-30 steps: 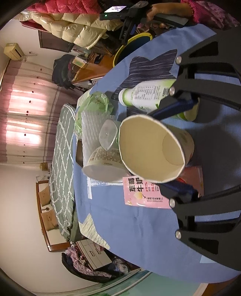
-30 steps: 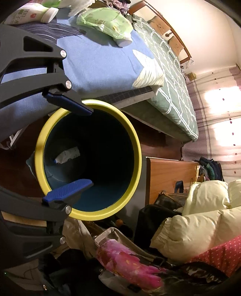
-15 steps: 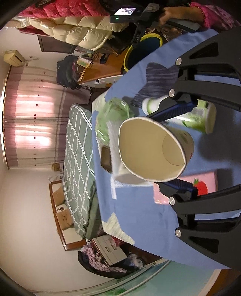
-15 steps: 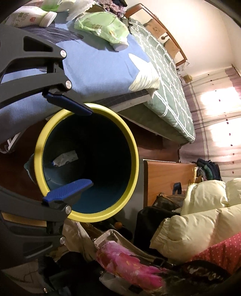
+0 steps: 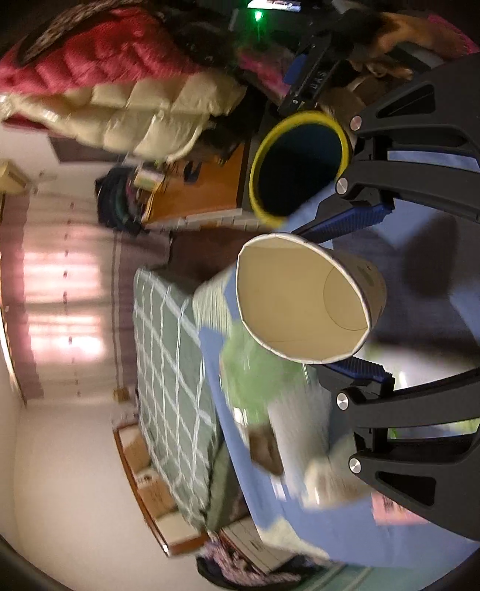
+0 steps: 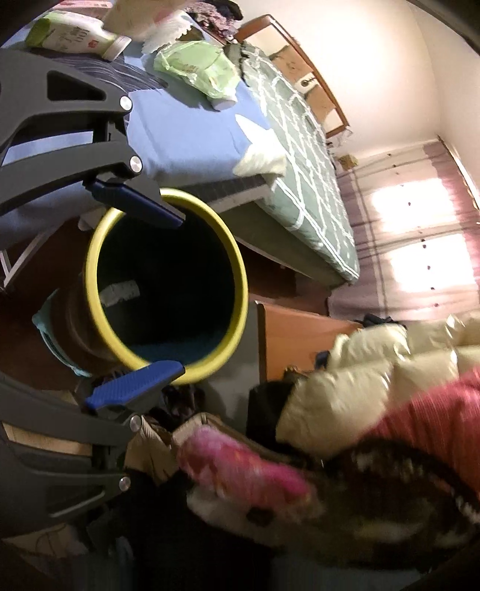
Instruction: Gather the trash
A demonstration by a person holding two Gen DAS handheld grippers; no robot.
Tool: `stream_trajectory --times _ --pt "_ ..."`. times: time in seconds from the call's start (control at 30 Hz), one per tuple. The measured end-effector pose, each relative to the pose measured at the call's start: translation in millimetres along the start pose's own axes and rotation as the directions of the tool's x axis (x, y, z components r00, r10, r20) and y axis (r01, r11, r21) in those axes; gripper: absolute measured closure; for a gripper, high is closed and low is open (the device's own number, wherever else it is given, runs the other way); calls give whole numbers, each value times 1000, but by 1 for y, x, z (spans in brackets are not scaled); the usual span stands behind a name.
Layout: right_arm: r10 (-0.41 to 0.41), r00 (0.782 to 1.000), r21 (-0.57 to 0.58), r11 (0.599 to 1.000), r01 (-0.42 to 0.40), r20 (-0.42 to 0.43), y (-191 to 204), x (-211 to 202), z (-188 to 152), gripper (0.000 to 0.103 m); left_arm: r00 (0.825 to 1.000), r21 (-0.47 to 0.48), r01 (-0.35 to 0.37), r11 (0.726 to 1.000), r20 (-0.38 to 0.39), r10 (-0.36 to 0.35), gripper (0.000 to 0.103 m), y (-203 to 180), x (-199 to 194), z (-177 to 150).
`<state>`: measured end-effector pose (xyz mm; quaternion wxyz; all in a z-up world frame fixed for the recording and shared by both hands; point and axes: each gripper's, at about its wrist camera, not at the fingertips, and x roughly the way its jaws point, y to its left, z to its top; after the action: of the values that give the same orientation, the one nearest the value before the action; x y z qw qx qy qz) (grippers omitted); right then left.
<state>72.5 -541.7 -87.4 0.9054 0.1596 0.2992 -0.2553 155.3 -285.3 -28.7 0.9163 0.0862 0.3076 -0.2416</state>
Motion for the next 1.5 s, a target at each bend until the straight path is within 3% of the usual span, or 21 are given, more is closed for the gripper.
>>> stream_trajectory --times 0.13,0.23,0.5,0.63,0.73,0.9,1.03,1.2,1.27,1.37,1.5 --pt "-28 999 16 999 28 34 -19 -15 0 30 996 50 81 995 -26 -80 46 -55 33 13" --pt "-46 998 28 999 44 46 -33 -21 0 29 994 75 104 992 -36 -101 46 -88 56 23" --pt "-74 996 61 996 71 43 -53 -21 -3 28 989 91 134 987 -79 -127 45 -137 112 42" --pt "-88 995 61 994 86 40 -57 -20 -5 25 989 96 131 987 -83 -123 23 -144 125 45" --pt "-91 995 62 994 89 35 -59 -19 -6 25 989 84 132 988 -71 -126 19 -142 120 48" --pt "-64 998 46 997 63 26 -47 -19 -11 25 993 50 114 992 -2 -114 11 -108 73 50" --pt "-3 1000 2 1000 3 10 -21 -16 -16 24 996 22 62 998 66 -63 8 -65 26 41" --pt "100 995 -79 992 -102 -22 30 -16 -23 24 988 -66 -76 995 128 84 6 16 -29 18" --pt "152 988 -116 981 -155 -39 54 -18 -24 24 976 -107 -156 982 136 170 5 50 -46 7" --pt "217 975 -182 958 -224 -56 96 -24 -27 24 944 -172 -278 945 133 302 5 104 -67 -11" --pt "292 952 -264 915 -306 -90 155 -28 -30 24 915 -265 -351 898 105 389 5 167 -82 -32"
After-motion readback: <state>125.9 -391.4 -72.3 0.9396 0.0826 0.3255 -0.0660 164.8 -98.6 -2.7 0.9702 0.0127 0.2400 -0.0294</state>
